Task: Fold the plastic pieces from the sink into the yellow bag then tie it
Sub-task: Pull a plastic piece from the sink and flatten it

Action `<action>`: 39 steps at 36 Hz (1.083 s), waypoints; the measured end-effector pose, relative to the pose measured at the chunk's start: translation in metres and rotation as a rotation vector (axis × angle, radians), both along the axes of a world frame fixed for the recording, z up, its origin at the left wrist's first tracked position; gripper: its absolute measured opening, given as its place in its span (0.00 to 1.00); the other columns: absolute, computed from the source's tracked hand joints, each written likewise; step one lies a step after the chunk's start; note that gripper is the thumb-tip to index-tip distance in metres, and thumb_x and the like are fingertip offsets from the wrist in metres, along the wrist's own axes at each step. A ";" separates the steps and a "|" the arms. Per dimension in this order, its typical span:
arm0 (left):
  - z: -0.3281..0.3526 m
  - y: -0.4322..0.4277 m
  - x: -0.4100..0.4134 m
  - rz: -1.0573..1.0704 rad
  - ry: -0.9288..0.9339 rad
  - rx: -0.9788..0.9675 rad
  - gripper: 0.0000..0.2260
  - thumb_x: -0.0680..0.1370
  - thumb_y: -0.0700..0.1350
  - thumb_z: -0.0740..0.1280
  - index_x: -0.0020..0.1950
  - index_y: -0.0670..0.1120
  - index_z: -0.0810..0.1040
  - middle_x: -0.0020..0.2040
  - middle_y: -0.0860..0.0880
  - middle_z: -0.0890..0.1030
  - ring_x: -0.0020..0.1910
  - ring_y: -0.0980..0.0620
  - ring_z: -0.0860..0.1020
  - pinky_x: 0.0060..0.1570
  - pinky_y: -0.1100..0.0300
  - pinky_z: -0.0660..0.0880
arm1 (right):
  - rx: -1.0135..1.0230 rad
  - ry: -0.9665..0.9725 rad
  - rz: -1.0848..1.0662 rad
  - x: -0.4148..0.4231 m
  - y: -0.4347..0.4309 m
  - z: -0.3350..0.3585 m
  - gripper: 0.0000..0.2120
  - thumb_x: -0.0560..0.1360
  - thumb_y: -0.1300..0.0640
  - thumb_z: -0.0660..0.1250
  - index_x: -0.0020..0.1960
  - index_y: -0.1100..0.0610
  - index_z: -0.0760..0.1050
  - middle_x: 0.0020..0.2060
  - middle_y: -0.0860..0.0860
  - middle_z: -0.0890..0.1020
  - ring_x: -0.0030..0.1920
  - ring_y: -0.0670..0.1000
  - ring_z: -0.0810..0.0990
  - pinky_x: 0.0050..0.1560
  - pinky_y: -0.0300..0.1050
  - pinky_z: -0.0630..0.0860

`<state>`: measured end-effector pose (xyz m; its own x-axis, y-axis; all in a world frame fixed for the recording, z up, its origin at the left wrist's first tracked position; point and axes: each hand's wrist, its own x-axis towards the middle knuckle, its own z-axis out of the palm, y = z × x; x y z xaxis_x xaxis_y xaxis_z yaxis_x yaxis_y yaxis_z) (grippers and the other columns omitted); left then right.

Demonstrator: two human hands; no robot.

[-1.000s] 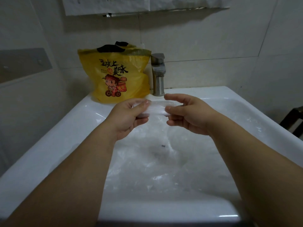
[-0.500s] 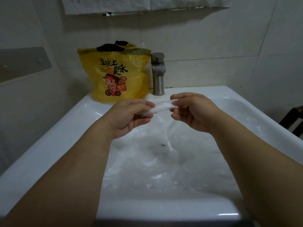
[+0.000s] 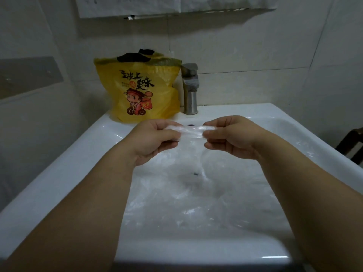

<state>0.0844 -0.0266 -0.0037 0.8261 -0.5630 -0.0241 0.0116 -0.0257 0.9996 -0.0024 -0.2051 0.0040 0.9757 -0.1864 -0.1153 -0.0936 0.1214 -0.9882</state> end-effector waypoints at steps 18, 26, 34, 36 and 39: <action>0.012 0.004 -0.008 -0.108 0.128 -0.209 0.12 0.78 0.30 0.60 0.47 0.42 0.81 0.33 0.45 0.81 0.30 0.56 0.79 0.32 0.65 0.79 | 0.023 -0.178 0.009 -0.004 0.003 0.003 0.07 0.76 0.69 0.63 0.50 0.62 0.77 0.31 0.56 0.82 0.29 0.48 0.79 0.33 0.41 0.81; 0.010 0.001 -0.007 -0.076 0.098 -0.210 0.08 0.75 0.40 0.68 0.37 0.42 0.84 0.32 0.46 0.80 0.29 0.57 0.78 0.31 0.67 0.79 | 0.078 -0.217 0.035 -0.003 0.004 0.004 0.09 0.76 0.72 0.61 0.46 0.63 0.78 0.28 0.56 0.80 0.28 0.49 0.79 0.34 0.42 0.81; 0.007 0.004 -0.004 -0.052 0.001 -0.127 0.06 0.76 0.34 0.66 0.50 0.43 0.80 0.33 0.48 0.81 0.32 0.57 0.80 0.34 0.67 0.79 | 0.014 -0.177 0.118 -0.004 0.005 0.004 0.07 0.66 0.61 0.71 0.42 0.64 0.80 0.29 0.53 0.82 0.32 0.48 0.82 0.40 0.42 0.82; 0.007 0.004 -0.003 -0.039 -0.007 -0.116 0.06 0.76 0.34 0.67 0.49 0.43 0.80 0.33 0.49 0.81 0.32 0.58 0.80 0.34 0.68 0.78 | -0.025 -0.149 0.094 -0.003 0.004 0.003 0.05 0.69 0.62 0.70 0.43 0.64 0.79 0.33 0.54 0.82 0.33 0.48 0.82 0.39 0.40 0.82; 0.006 0.003 -0.002 -0.021 -0.003 -0.120 0.05 0.75 0.33 0.68 0.48 0.41 0.80 0.35 0.48 0.81 0.32 0.57 0.80 0.34 0.68 0.78 | -0.030 -0.101 0.056 -0.002 0.002 0.001 0.04 0.72 0.70 0.68 0.46 0.64 0.77 0.40 0.58 0.79 0.35 0.50 0.81 0.38 0.39 0.81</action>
